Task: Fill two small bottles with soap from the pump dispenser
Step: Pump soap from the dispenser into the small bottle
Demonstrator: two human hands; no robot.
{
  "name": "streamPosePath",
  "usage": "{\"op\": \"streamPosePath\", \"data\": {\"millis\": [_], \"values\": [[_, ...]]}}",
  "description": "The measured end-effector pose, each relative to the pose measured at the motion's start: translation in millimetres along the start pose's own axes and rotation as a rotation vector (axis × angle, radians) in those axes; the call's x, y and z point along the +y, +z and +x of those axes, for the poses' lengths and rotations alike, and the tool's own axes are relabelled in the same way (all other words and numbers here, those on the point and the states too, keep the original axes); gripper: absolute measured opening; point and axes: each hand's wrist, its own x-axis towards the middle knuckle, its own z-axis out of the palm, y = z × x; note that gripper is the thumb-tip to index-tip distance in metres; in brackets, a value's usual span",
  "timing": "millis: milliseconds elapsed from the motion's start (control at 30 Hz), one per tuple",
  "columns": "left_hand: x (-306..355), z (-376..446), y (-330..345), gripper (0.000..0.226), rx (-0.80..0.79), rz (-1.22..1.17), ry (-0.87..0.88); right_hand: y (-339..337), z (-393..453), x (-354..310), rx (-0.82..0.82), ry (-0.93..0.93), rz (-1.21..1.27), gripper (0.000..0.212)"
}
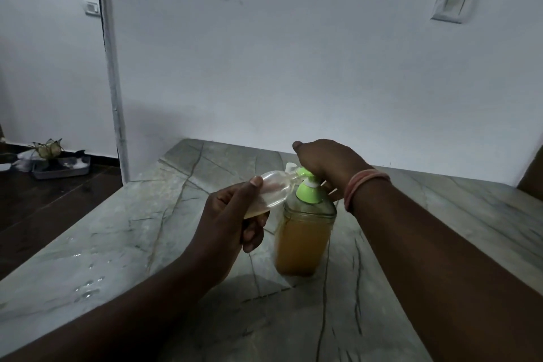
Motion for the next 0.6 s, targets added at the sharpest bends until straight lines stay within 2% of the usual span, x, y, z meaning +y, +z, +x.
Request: {"op": "streamPosePath", "data": {"millis": [100, 300, 600], "values": [[2, -1, 0, 0.038, 0.018, -0.002, -0.007, 4, 4, -1, 0.042, 0.025, -0.117, 0.045], [1, 0, 1, 0.039, 0.003, -0.020, -0.016, 4, 10, -2, 0.240, 0.004, -0.193, 0.048], [0, -1, 0, 0.037, -0.001, -0.011, -0.038, 6, 20, 2, 0.136, -0.034, -0.239, 0.037]]}}
